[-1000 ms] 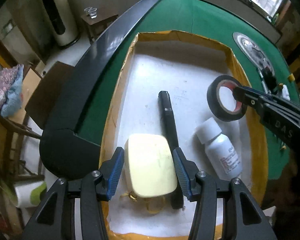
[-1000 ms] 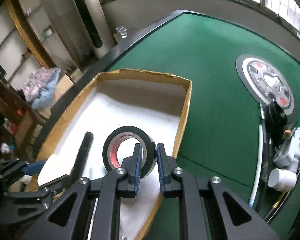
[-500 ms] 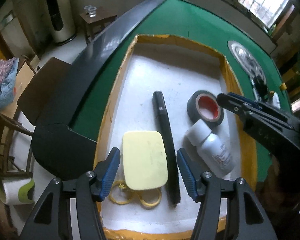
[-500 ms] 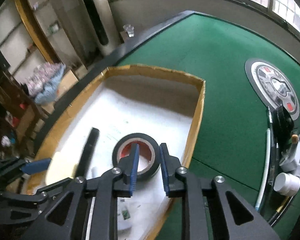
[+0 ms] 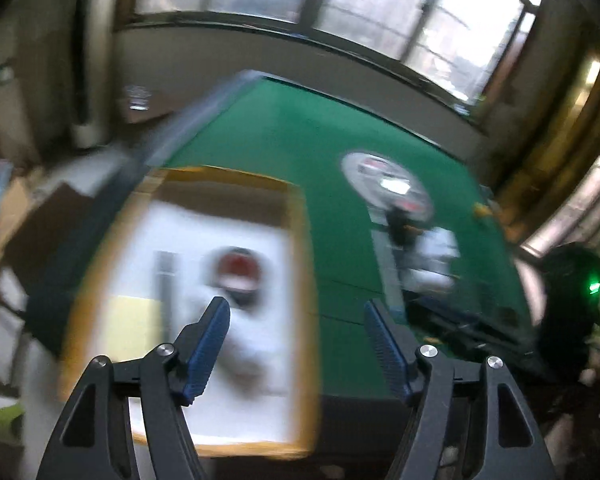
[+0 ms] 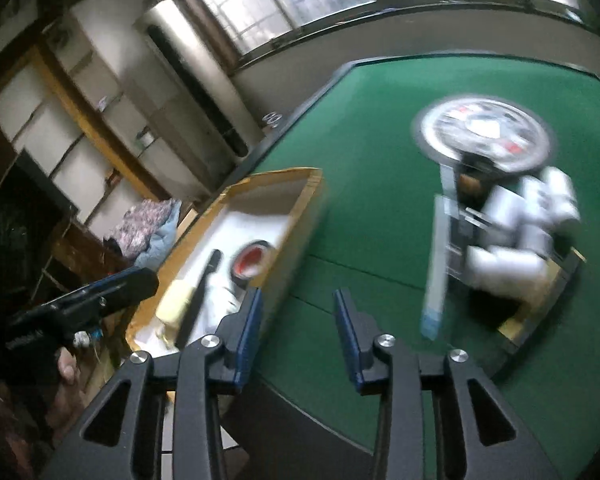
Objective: Organize rigid objects
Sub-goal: 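Move both grippers back toward the pens on the table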
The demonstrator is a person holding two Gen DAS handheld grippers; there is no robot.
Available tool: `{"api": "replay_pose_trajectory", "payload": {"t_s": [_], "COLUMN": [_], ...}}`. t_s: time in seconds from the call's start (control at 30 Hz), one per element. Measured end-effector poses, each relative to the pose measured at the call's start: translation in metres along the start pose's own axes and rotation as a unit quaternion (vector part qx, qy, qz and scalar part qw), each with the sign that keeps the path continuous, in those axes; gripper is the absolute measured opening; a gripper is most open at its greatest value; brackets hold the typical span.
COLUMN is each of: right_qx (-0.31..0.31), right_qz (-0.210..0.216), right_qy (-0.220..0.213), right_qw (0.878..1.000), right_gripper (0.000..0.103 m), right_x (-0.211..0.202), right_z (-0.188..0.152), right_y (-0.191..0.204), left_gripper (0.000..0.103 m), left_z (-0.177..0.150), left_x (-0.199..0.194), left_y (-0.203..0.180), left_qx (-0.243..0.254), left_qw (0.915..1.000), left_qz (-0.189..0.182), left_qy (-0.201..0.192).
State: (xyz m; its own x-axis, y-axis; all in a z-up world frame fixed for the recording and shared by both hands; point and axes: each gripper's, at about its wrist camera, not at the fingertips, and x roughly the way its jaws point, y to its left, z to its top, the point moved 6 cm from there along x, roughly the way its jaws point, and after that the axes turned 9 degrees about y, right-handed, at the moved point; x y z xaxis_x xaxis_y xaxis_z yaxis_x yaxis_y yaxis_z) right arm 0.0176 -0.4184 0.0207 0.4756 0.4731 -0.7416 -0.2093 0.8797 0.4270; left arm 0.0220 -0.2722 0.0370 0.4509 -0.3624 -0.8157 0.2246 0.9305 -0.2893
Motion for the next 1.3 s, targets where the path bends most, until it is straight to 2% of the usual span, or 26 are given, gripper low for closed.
{"api": "replay_pose_trajectory", "payload": {"t_s": [0.1, 0.2, 0.27, 0.33, 0.53, 0.83, 1.0, 1.17, 1.3], "right_qx": [0.030, 0.064, 0.085, 0.113, 0.155, 0.165, 0.169, 0.175, 0.178], "right_qz": [-0.009, -0.037, -0.055, -0.072, -0.085, -0.080, -0.079, -0.077, -0.089], "right_qy": [-0.009, -0.021, -0.029, -0.036, -0.052, -0.048, -0.048, -0.058, -0.057], "right_qw": [0.999, 0.997, 0.994, 0.990, 0.983, 0.982, 0.981, 0.980, 0.978], "right_gripper": [0.036, 0.036, 0.036, 0.036, 0.038, 0.039, 0.039, 0.039, 0.039], "right_x": [-0.028, -0.054, -0.067, -0.080, -0.105, -0.108, -0.109, -0.116, -0.116], "right_z": [-0.017, -0.030, -0.037, -0.043, -0.064, -0.065, -0.066, -0.066, -0.064], "right_y": [-0.036, -0.076, -0.096, -0.120, -0.156, -0.176, -0.182, -0.192, -0.200], "left_gripper": [0.073, 0.073, 0.073, 0.073, 0.073, 0.073, 0.073, 0.073, 0.073], "left_z": [-0.007, -0.010, -0.013, -0.021, -0.034, -0.046, -0.047, -0.047, -0.049], "left_x": [0.015, 0.025, 0.034, 0.038, 0.050, 0.063, 0.071, 0.071, 0.080], "left_y": [-0.050, -0.084, -0.107, -0.120, -0.163, -0.179, -0.180, -0.181, -0.178], "left_qx": [0.042, 0.074, 0.093, 0.106, 0.149, 0.162, 0.160, 0.163, 0.158], "left_qw": [0.9987, 0.9970, 0.9951, 0.9933, 0.9871, 0.9841, 0.9836, 0.9839, 0.9838], "left_qz": [-0.028, -0.018, -0.024, -0.031, -0.030, -0.029, -0.024, -0.021, -0.019], "left_qy": [0.011, 0.013, 0.023, 0.036, 0.050, 0.067, 0.079, 0.071, 0.083]}}
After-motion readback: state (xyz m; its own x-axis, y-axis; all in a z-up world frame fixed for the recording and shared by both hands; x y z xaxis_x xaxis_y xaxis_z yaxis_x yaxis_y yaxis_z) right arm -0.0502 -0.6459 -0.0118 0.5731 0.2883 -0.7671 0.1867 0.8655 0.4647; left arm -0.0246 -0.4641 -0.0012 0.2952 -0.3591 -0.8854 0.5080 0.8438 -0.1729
